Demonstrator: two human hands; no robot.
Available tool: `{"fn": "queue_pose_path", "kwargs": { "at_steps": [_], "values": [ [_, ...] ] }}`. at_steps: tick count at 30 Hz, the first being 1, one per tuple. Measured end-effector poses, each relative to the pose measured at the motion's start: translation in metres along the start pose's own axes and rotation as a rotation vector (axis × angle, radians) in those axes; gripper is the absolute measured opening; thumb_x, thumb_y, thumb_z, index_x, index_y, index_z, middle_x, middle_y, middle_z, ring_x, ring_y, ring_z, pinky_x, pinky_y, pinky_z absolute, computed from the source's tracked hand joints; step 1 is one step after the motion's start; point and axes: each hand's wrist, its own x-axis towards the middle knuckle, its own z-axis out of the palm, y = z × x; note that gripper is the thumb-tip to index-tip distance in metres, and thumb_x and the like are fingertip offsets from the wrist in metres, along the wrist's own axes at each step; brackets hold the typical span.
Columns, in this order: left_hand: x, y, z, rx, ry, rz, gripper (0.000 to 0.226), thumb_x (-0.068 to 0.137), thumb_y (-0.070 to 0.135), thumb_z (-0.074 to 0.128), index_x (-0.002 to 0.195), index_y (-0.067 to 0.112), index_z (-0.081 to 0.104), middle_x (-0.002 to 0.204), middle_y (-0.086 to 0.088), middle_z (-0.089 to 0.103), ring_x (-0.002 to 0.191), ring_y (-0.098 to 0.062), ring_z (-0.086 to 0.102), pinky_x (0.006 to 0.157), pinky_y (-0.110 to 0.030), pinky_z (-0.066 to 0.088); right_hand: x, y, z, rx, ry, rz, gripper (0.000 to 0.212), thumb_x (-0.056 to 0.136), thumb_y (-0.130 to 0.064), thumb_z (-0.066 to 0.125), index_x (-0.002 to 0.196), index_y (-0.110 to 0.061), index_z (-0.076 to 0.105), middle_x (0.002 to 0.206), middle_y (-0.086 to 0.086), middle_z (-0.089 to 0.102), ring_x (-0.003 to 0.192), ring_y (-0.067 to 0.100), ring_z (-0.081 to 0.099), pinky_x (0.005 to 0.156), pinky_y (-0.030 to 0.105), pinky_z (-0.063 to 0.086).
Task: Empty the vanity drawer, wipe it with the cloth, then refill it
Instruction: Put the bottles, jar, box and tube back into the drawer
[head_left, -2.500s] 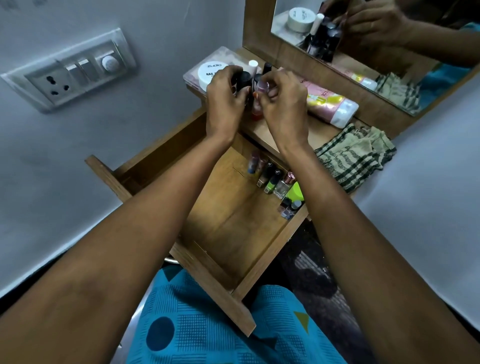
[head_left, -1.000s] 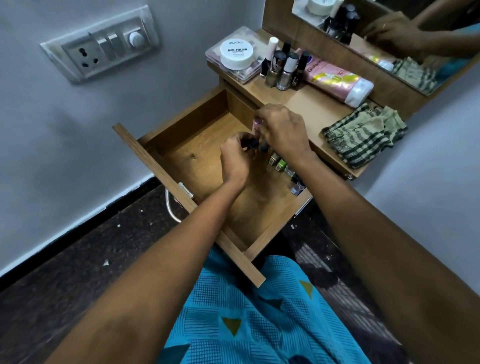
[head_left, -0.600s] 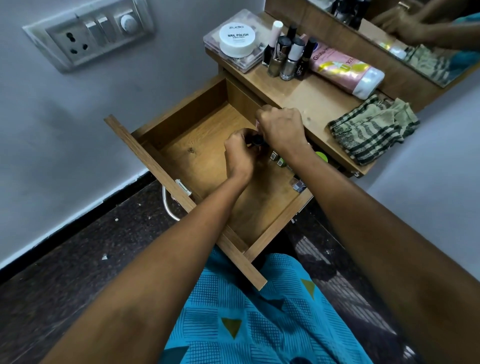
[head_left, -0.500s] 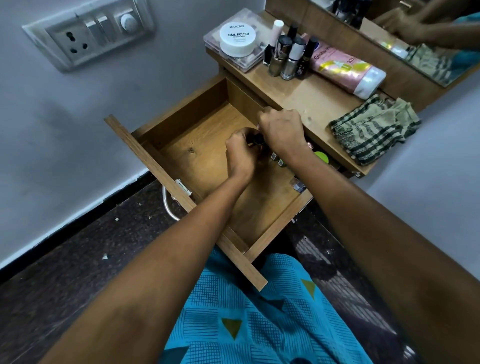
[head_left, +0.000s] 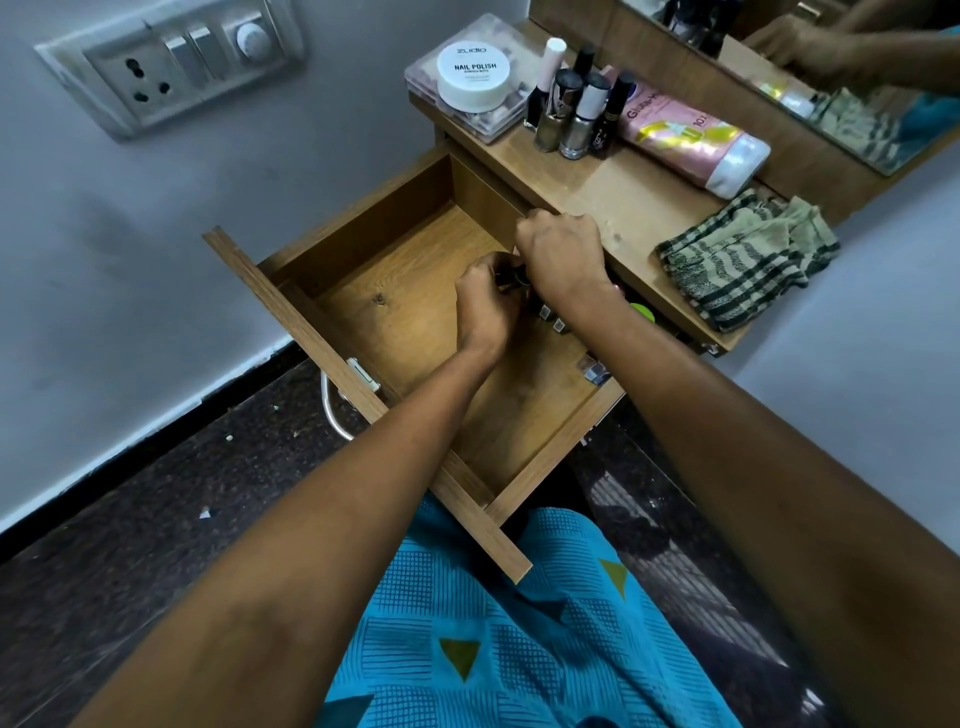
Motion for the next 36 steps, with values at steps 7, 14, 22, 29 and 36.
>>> {"fn": "queue_pose_path", "kwargs": {
  "at_steps": [7, 14, 22, 29, 36],
  "values": [
    [0.001, 0.000, 0.001, 0.035, -0.014, 0.014, 0.025, 0.082, -0.009, 0.055, 0.104, 0.002, 0.062, 0.103, -0.011, 0.065, 0.087, -0.010, 0.056, 0.069, -0.013, 0.049, -0.001, 0.002, -0.005, 0.055, -0.047, 0.027, 0.024, 0.094, -0.012, 0.045, 0.118, -0.009, 0.049, 0.119, 0.012, 0.054, 0.107, 0.029, 0.057, 0.083, 0.036, 0.044],
    [-0.002, 0.000, 0.002, 0.048, -0.037, 0.025, 0.026, 0.080, -0.009, 0.057, 0.105, 0.000, 0.061, 0.104, -0.013, 0.065, 0.089, -0.013, 0.057, 0.078, -0.023, 0.051, -0.007, 0.004, -0.007, 0.112, -0.054, 0.039, 0.025, 0.095, -0.013, 0.044, 0.118, -0.009, 0.049, 0.120, 0.013, 0.054, 0.107, 0.030, 0.057, 0.084, 0.037, 0.043],
    [0.001, -0.002, 0.001, 0.042, -0.024, -0.005, 0.026, 0.080, -0.011, 0.056, 0.102, 0.001, 0.062, 0.102, -0.011, 0.065, 0.088, -0.010, 0.056, 0.063, -0.003, 0.045, -0.016, 0.010, -0.005, 0.279, -0.008, 0.097, 0.024, 0.093, -0.013, 0.046, 0.114, -0.016, 0.056, 0.115, 0.011, 0.059, 0.102, 0.032, 0.059, 0.083, 0.041, 0.045],
    [0.003, 0.009, -0.008, 0.022, 0.009, 0.011, 0.019, 0.081, -0.003, 0.062, 0.099, 0.004, 0.063, 0.101, -0.008, 0.066, 0.090, -0.011, 0.059, 0.070, -0.010, 0.047, -0.032, 0.019, -0.014, 0.594, 0.142, 0.253, 0.017, 0.090, -0.012, 0.052, 0.102, -0.013, 0.066, 0.097, 0.011, 0.069, 0.089, 0.030, 0.066, 0.080, 0.044, 0.053],
    [0.010, 0.036, -0.019, -0.018, 0.070, 0.085, 0.020, 0.080, -0.004, 0.063, 0.097, 0.005, 0.064, 0.091, 0.004, 0.061, 0.082, -0.002, 0.057, 0.068, -0.001, 0.045, -0.039, 0.032, -0.023, 0.821, 0.257, 0.386, 0.018, 0.088, -0.008, 0.056, 0.101, -0.012, 0.068, 0.100, 0.007, 0.071, 0.089, 0.022, 0.067, 0.080, 0.039, 0.055]
  ]
}}
